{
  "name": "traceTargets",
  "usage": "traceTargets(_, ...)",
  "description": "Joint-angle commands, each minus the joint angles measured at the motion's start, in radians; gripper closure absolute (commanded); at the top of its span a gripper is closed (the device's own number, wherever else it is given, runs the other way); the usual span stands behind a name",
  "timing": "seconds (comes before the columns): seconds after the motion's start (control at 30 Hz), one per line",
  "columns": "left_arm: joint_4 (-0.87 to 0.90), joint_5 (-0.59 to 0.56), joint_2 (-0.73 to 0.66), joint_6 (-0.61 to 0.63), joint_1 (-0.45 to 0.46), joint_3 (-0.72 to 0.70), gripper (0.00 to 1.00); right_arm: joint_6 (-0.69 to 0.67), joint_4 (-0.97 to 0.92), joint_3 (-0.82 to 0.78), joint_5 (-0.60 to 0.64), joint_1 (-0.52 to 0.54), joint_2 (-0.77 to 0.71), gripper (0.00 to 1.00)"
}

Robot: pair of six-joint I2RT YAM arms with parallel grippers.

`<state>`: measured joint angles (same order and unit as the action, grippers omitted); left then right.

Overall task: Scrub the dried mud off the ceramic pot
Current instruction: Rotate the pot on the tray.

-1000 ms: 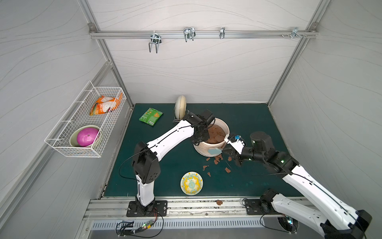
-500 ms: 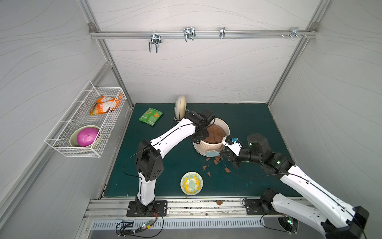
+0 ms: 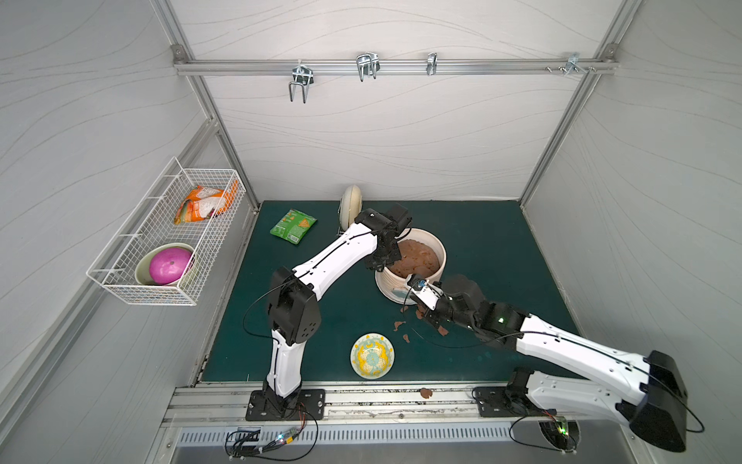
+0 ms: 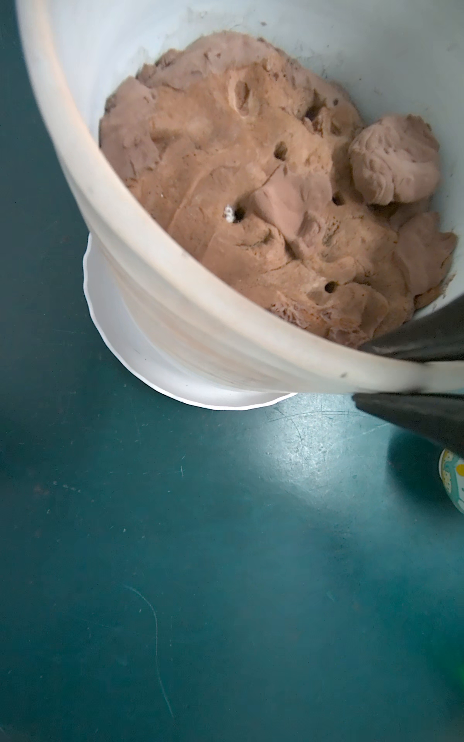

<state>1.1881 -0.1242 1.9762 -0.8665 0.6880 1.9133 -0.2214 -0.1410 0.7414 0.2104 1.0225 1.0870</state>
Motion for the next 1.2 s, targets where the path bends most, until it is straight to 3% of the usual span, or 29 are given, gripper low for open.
traceTargets(0.0,-0.011,0.051,0.026,0.083,0.013,0.033,0.87,-0.019,0.11,0.043,0.175,0.034,0.055,1.0)
traceTargets(0.4,-0.016,0.046,0.028,0.115,0.009,0.041,0.87,0.009,0.065,0.129,0.319,0.077,0.221,1.0)
traceTargets(0.8,-0.025,0.054,0.026,0.141,-0.001,0.04,0.87,0.086,-0.171,0.119,0.375,0.104,0.142,1.0)
traceTargets(1.0,-0.032,0.062,0.027,0.149,-0.004,0.038,0.87,0.146,-0.256,0.117,0.339,0.108,0.093,1.0)
traceTargets(1.17,-0.038,0.069,0.032,0.155,-0.005,0.039,0.87,0.144,-0.268,0.133,0.185,0.11,0.043,1.0)
